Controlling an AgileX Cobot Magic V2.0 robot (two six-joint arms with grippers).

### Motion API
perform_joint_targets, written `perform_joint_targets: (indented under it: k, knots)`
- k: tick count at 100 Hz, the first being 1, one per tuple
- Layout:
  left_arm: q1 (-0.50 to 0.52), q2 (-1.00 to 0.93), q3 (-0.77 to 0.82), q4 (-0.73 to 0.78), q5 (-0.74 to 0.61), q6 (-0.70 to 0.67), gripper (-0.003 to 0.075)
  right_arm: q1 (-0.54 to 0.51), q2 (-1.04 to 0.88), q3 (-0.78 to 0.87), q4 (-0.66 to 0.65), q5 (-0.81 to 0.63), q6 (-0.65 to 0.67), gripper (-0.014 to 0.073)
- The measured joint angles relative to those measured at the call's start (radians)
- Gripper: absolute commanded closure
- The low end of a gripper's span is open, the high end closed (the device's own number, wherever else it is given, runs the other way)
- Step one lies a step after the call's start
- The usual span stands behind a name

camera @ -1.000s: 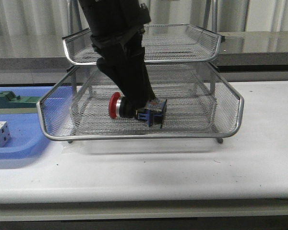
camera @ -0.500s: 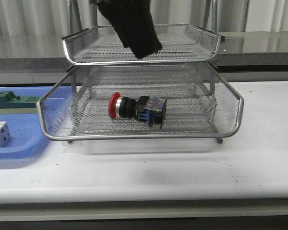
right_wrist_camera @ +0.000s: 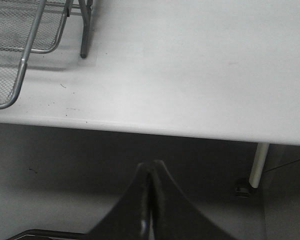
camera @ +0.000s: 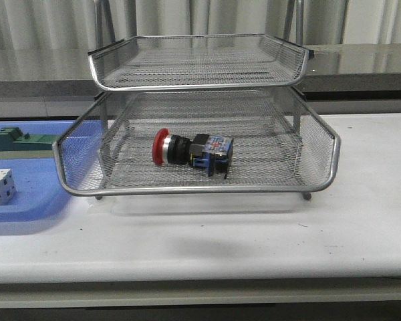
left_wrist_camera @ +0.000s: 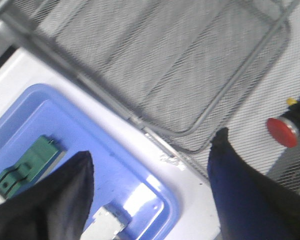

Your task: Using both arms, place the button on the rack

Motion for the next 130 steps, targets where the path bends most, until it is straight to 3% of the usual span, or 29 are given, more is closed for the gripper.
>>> perform_joint_targets:
  k: [22,46,69,105,130]
  knots:
    - [0.134,-0.198,0.226,-0.031,-0.176,-0.004,0.0262,0.000,0.000,0.000,0.000,0.000,0.000,0.0662]
    - [0.207,-0.484,0.550,-0.079,-0.434,-0.011,0.0262,0.000,0.000,0.000,0.000,0.000,0.000,0.0662]
    - [0.219,-0.800,0.848,-0.132,-0.651,-0.011,0.0262,0.000,0.000,0.000,0.000,0.000,0.000,0.0662]
    - [0.219,-1.271,1.216,-0.209,-0.822,-0.011,0.0262,0.000,0.000,0.000,0.000,0.000,0.000,0.0662]
    - [0.219,-1.400,1.364,-0.222,-0.905,-0.011,0.0262,0.000,0.000,0.000,0.000,0.000,0.000,0.0662]
